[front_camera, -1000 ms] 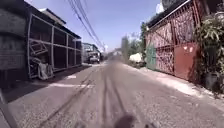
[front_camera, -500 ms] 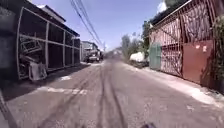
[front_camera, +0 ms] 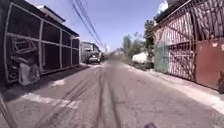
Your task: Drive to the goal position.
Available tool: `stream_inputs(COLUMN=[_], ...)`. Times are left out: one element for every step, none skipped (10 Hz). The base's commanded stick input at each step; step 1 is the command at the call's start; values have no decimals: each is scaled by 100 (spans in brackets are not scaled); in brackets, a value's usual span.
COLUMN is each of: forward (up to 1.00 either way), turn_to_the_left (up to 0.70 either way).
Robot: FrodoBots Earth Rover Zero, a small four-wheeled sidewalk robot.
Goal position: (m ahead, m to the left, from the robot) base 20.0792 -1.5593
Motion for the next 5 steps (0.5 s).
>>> stream_inputs(forward=[100, 100, 100, 100, 100], turn_to_the_left=[0, 0, 0, 0, 0])
